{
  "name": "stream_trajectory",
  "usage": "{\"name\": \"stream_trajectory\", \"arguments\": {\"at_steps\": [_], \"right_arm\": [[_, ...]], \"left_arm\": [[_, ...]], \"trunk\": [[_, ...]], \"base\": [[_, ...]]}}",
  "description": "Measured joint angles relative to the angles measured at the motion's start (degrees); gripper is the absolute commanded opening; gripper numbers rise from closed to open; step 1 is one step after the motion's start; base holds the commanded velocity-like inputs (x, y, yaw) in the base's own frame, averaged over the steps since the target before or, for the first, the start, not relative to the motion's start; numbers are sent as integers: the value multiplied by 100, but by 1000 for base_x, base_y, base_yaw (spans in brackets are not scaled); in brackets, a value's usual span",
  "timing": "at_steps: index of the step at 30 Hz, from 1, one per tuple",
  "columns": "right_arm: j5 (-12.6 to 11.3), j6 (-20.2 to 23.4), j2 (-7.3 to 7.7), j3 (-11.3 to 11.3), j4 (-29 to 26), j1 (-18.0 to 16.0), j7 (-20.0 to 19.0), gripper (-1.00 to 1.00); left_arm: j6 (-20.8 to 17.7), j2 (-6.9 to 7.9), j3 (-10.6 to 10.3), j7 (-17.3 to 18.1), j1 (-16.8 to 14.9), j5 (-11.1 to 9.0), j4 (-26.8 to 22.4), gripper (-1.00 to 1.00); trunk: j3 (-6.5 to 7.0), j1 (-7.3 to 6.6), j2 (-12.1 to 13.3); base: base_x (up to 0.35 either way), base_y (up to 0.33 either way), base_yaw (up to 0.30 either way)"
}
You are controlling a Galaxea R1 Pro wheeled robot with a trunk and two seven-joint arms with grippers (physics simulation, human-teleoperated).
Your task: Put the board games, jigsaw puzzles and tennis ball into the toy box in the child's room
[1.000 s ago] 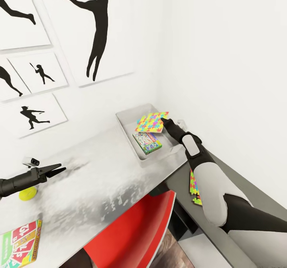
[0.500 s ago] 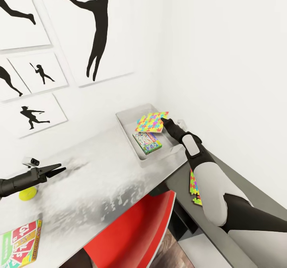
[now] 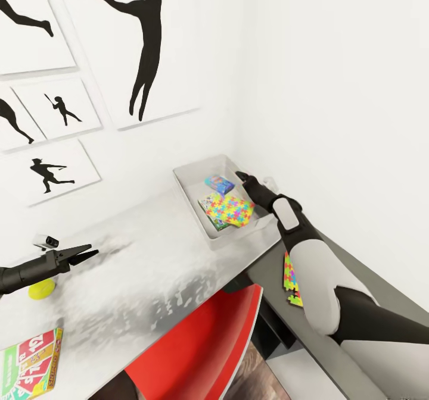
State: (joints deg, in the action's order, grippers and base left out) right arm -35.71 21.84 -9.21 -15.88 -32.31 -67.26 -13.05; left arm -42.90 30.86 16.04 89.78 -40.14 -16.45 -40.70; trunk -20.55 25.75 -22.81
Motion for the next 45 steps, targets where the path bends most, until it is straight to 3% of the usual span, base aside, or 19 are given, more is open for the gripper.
{"name": "stream_trajectory", "arguments": {"at_steps": [16,25,32,45], "right_arm": [[3,94,-4,-2,-43,-30,50,100],[1,364,4,-9,-103,-166,52,100],[55,637,-1,73,-729,-180,70,100],[33,1497,60,535,-2216,-62,306,100]], "left_arm": [[0,0,0,0,-1,5,0,100],[0,5,2,0,0,0,0,100],[0,6,2,0,-1,2,0,100],[0,6,-2,0,1,-7,0,100]], "trunk": [[0,0,0],[0,0,0],[0,0,0],[0,0,0]], "base": [[0,0,0],[0,0,0],[0,0,0],[0,0,0]]}}
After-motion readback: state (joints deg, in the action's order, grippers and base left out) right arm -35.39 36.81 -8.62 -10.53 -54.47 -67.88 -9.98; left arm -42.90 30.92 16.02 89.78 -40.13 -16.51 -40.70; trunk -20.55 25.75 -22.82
